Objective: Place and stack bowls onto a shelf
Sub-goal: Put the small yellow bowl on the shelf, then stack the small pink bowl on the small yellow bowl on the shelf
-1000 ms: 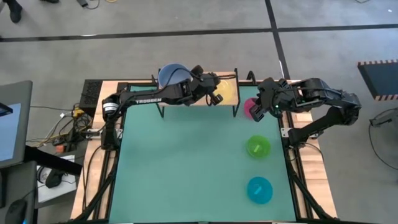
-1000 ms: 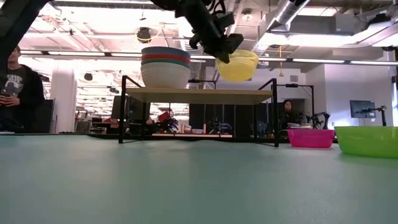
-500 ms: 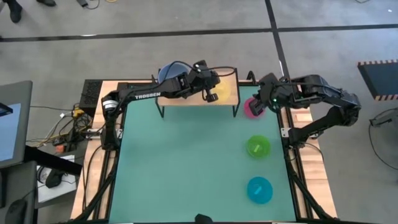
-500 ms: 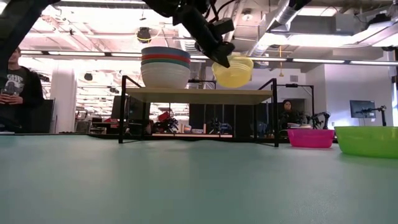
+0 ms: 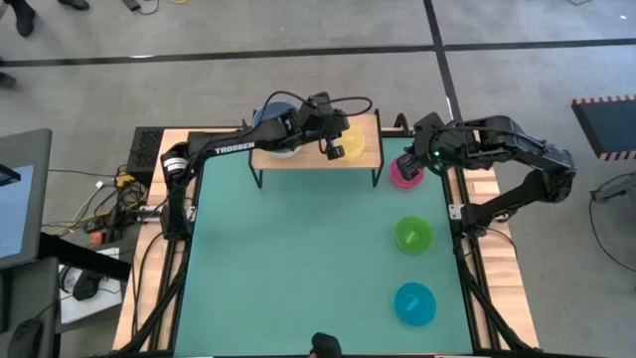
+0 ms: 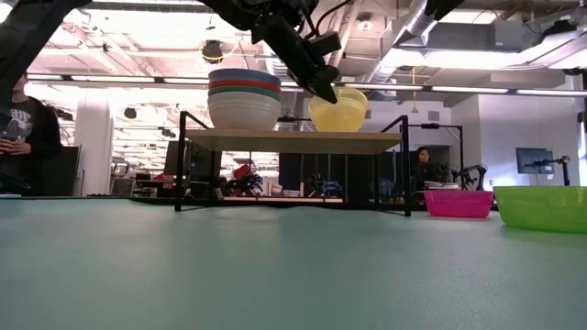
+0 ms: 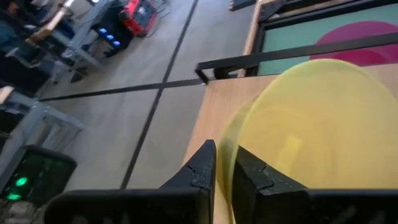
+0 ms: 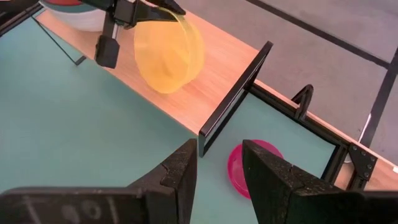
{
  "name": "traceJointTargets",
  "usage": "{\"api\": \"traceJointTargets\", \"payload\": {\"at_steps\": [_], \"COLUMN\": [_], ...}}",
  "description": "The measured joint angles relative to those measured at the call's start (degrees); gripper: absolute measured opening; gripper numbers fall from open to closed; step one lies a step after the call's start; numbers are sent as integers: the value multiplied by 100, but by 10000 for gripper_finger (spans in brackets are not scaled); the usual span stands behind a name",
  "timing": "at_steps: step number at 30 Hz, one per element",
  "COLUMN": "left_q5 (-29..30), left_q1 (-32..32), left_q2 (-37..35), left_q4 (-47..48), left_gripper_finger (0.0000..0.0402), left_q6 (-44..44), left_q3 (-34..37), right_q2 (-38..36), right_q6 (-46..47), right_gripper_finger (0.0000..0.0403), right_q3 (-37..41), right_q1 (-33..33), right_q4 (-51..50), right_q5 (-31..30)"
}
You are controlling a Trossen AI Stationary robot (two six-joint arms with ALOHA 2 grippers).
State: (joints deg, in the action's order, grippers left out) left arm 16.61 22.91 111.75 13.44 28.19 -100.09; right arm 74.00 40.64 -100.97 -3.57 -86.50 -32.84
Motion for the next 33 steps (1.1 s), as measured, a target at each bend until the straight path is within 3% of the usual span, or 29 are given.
{"api": "traceJointTargets", "payload": {"at_steps": [9, 16, 20, 26, 33], "left_q5": [-239, 415, 535, 345, -338], "left_q1": [147, 156, 147, 140, 149], "left_q2": [-1, -1, -1, -5, -166], "left_q4": [157, -74, 191, 934, 1641], "left_gripper_finger": [81, 112, 114, 110, 110], "left_q6": [-64, 108, 113, -408, -1208], "left_q3": [2, 0, -351, -1205, -1637], "right_q2": [0, 33, 35, 35, 13], "right_q6": [8, 94, 95, 101, 90], "right_gripper_finger": [152, 152, 152, 152, 152], "right_q3": [0, 0, 0, 46, 1003], "right_q1": [-35, -35, -49, -354, -901], "right_q4": [39, 41, 31, -33, 141], "right_q5": [1, 0, -2, 6, 661]}}
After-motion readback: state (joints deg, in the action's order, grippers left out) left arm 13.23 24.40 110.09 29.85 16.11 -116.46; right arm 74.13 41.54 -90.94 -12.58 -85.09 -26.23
